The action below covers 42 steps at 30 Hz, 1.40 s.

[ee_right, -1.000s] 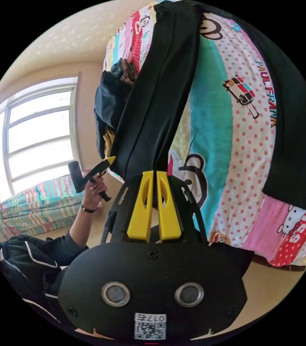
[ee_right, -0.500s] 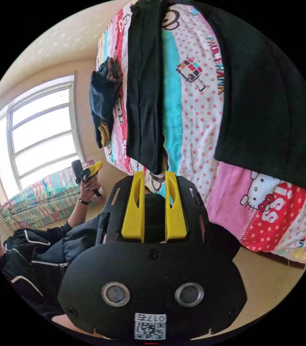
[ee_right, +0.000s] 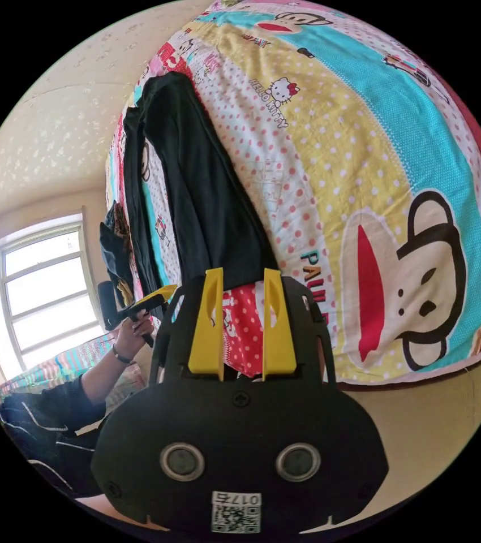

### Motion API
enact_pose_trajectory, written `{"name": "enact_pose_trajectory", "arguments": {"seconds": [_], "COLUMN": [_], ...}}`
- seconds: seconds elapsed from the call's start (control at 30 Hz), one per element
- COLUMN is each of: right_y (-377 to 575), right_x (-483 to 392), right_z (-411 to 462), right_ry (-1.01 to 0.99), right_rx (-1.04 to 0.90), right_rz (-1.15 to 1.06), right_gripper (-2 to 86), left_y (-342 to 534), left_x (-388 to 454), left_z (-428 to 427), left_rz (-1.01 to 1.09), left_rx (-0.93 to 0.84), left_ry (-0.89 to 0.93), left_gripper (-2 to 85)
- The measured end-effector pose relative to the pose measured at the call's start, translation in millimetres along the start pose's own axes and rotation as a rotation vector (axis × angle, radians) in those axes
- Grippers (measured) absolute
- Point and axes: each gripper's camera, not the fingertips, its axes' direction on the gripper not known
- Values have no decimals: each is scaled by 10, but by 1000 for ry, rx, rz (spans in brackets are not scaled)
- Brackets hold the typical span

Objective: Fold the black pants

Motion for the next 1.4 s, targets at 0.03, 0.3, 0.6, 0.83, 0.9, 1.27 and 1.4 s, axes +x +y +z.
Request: {"name": "enact_pose_trajectory", "arguments": {"seconds": [0.03,0.3,0.6,0.83,0.9,1.27,1.4], "right_y": [-17,25,82,121,185,197,394], "right_x": [29,-8,-315,-500,-500,-985,-1314], "right_z": [8,-13,-354,-346,-365,-886,-1512], "right_ry": [-34,-168,-150,-173,-191,-286,-285], "right_rx": [-8,-22,-6,10,42,-28,-37], "right_rz": [-6,-4,-17,9,59,-68,-199], "right_gripper": [111,85,120,108,88,38,29], "left_y": [-57,-363,-516,-636,-704,-1004,-895], "left_x": [-17,-417,-445,-614,-743,-931,-546], "left_z": [52,503,353,648,771,706,445], "left_rz": [-16,-318,-355,-310,-358,-351,-177], "left_rx": [7,90,194,129,132,-28,-40], "left_ry": [23,165,104,61,73,300,320], "left_gripper": [109,65,64,106,89,40,39]}}
